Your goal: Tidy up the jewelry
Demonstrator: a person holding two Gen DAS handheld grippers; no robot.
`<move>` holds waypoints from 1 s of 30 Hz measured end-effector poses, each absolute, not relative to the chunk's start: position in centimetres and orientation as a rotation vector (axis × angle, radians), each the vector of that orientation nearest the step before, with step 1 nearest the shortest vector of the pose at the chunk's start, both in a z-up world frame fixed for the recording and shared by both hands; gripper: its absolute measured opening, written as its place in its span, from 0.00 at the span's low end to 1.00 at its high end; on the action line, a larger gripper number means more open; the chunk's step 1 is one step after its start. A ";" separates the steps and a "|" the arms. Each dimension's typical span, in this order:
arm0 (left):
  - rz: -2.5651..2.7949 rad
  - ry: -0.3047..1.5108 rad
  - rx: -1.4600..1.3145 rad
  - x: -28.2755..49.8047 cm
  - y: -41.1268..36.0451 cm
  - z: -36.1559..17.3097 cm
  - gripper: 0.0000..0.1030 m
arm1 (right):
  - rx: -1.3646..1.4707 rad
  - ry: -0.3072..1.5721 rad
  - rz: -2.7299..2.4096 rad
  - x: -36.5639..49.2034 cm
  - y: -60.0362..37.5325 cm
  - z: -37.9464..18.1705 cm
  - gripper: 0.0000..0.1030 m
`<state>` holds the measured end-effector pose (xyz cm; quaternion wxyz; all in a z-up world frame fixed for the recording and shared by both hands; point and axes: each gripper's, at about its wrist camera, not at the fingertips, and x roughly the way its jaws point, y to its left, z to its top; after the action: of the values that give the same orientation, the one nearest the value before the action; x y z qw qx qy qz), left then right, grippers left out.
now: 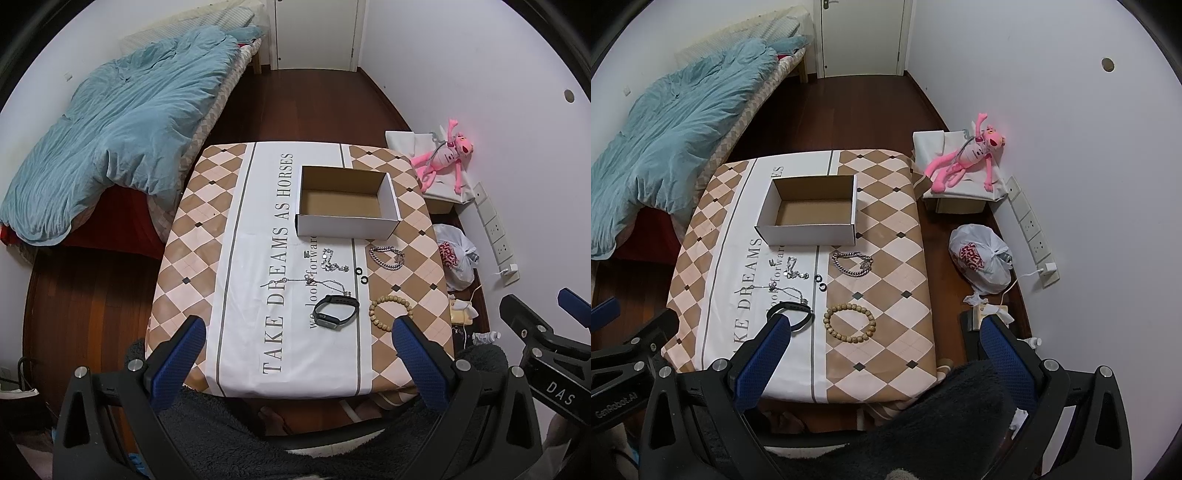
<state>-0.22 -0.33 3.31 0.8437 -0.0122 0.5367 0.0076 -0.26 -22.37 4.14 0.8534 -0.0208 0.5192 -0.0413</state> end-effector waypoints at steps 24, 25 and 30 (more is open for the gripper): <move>0.004 1.372 0.075 7.1 -1.7 -14.5 0.98 | 0.094 1.413 -0.186 6.0 -25.9 -16.6 0.93; 0.000 1.381 0.074 7.2 -1.8 -15.1 0.95 | 0.102 1.426 -0.184 6.1 -25.8 -17.4 0.91; -0.031 1.439 0.042 7.6 -2.3 -17.7 0.78 | 0.128 1.459 -0.180 6.2 -25.7 -20.2 0.85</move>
<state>7.59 -2.34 -17.68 0.7520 0.0191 0.6588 -0.0144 6.19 -25.70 -20.21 0.7401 0.0584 0.6650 -0.0820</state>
